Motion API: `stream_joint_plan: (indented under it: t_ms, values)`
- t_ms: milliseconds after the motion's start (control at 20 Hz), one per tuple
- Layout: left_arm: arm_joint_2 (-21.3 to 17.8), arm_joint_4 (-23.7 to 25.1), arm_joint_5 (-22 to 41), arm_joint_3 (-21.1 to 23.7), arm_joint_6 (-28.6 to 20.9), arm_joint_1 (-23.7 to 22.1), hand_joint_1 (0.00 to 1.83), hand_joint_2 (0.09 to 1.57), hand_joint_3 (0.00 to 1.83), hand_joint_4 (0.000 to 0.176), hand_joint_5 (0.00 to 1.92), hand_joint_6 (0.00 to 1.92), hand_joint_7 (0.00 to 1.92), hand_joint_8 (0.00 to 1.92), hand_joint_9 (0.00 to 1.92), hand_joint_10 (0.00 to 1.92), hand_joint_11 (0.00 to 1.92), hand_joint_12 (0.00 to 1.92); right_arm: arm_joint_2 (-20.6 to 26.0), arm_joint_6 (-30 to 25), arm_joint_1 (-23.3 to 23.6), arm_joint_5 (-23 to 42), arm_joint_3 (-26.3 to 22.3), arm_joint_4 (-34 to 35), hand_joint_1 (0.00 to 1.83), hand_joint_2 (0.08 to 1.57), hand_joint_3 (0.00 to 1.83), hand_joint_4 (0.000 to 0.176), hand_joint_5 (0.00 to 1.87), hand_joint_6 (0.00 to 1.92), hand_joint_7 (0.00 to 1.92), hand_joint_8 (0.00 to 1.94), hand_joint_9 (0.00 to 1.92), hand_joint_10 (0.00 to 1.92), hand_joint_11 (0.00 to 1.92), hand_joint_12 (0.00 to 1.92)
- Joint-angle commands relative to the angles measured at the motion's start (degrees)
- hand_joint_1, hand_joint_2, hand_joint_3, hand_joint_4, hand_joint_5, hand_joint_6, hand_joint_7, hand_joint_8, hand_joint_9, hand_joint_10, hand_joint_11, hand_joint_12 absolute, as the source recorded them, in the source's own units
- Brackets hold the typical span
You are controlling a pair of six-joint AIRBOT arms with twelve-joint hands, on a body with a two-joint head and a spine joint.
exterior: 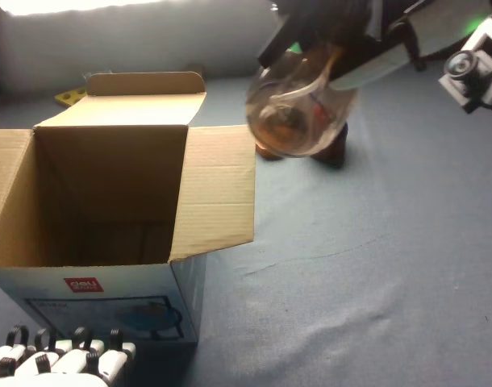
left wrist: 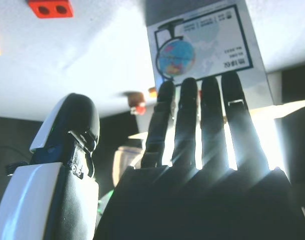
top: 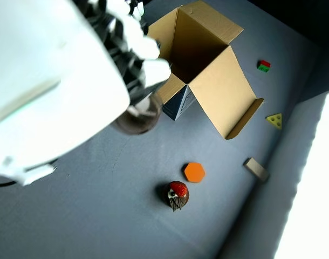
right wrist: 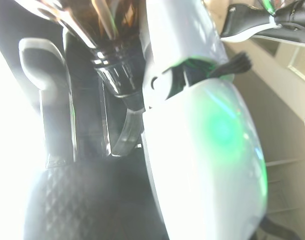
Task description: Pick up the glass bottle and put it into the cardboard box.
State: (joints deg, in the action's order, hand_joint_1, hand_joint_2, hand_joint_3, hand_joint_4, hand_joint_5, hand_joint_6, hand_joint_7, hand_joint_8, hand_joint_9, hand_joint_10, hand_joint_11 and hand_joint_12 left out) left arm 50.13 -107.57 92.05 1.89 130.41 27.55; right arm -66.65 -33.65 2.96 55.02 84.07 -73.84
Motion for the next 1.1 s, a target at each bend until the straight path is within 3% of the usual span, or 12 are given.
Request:
stream_joint_plan:
  t_ms: [0,250,600,1050]
  values:
    - [-0.3,4.5,1.9,-0.1,-0.3,-0.1,0.21,1.3,0.0,0.0,0.18,0.01,0.19,0.0,0.15,0.0,0.0,0.57,-0.1,-0.1,1.0,0.5,-0.1,6.5,1.36,1.17,0.01,0.0,0.76,1.22,0.93,1.11,0.83,1.44,0.78,1.74]
    - [-0.2,5.8,1.1,-0.6,-1.6,1.7,0.21,1.3,0.0,0.0,0.18,0.0,0.19,0.0,0.16,0.0,0.0,0.61,-3.5,1.9,1.2,-1.9,-2.1,8.9,1.36,1.16,0.01,0.0,0.77,1.21,0.94,1.11,0.83,1.43,0.78,1.74]
    - [1.6,9.0,1.1,-1.7,-3.8,4.2,0.2,1.29,0.0,0.0,0.16,0.0,0.19,0.0,0.17,0.01,0.0,0.62,-9.2,9.5,0.1,-7.5,-6.4,12.2,1.36,1.17,0.0,0.0,0.76,1.21,0.93,1.12,0.83,1.43,0.78,1.73]
    - [2.5,11.6,1.1,-2.5,-4.8,5.8,0.21,1.3,0.0,0.0,0.17,0.0,0.18,0.0,0.16,0.0,0.0,0.63,-18.7,17.4,-3.0,-19.5,-5.6,13.0,1.36,1.17,0.0,0.0,0.76,1.21,0.94,1.12,0.82,1.43,0.77,1.74]
